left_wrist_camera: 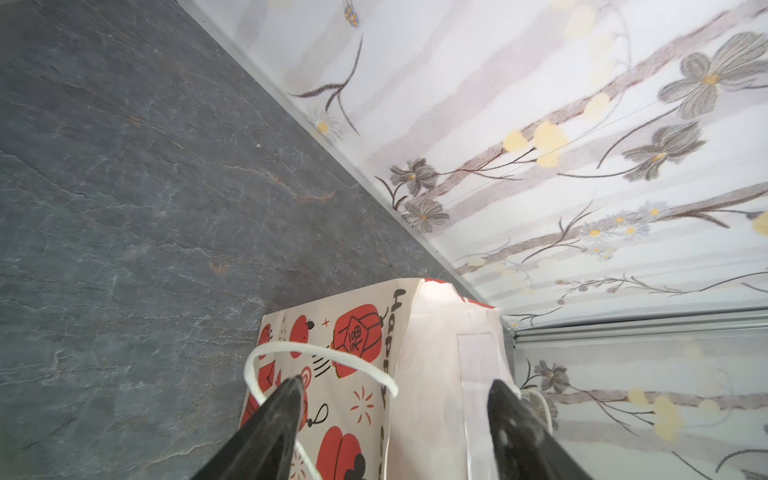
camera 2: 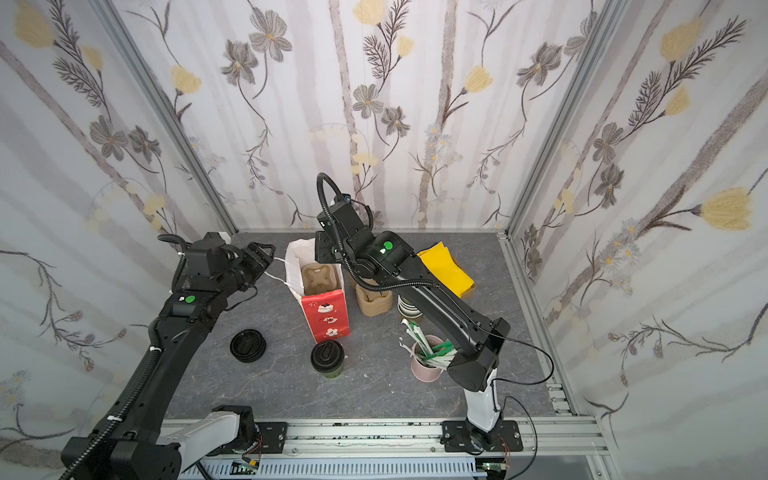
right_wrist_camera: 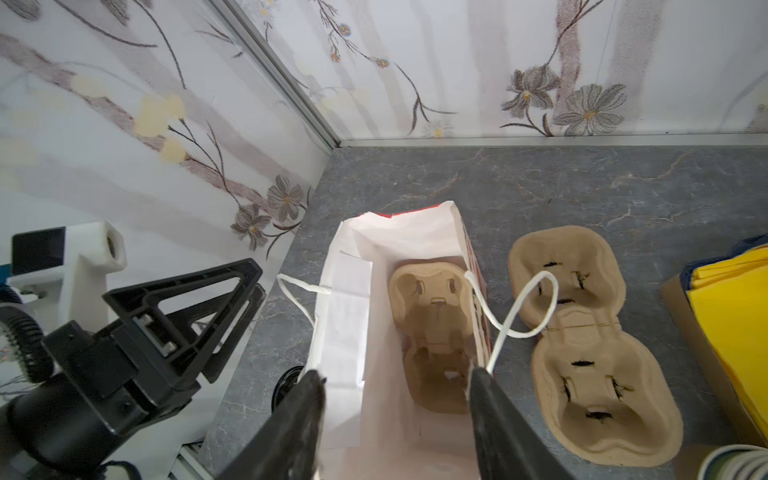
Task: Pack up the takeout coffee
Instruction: 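Lower the pulp carrier into the bag with the right gripper while the left holds it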
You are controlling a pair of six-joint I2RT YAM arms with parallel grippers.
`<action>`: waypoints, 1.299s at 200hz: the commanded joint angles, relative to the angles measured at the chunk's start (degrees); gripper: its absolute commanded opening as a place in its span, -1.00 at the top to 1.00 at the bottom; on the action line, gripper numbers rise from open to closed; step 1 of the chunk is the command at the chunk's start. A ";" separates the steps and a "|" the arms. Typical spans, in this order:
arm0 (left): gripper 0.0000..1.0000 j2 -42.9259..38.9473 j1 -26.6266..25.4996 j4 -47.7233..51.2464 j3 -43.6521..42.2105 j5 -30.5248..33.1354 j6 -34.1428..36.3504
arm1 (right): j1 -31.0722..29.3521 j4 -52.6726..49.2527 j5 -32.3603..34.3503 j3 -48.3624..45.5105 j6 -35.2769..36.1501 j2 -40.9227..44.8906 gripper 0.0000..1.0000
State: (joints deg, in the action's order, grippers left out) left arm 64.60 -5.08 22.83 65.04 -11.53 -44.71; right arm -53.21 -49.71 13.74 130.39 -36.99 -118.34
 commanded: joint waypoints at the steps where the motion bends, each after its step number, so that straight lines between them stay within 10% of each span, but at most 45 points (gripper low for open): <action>1: -0.44 1.20 0.07 7.49 1.62 -2.93 3.47 | 0.24 -1.95 -0.55 -0.23 0.91 -0.19 -0.15; 135: 0.22 14.04 -1.03 7.17 6.70 -9.13 6.34 | -2.25 15.08 -3.34 1.36 -2.64 -13.74 0.50; 180: 1.00 14.14 -2.50 6.68 7.36 -7.90 7.26 | -1.90 14.01 0.04 1.29 -3.12 -14.27 0.50; 260: 1.00 4.61 -6.46 -2.93 0.14 -3.08 6.31 | -2.03 13.38 -1.92 1.36 -10.06 -16.66 0.49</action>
State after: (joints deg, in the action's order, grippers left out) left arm 72.66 -10.59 26.46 68.07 -17.47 -37.54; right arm -55.18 -37.60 11.25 131.31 -43.22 -134.06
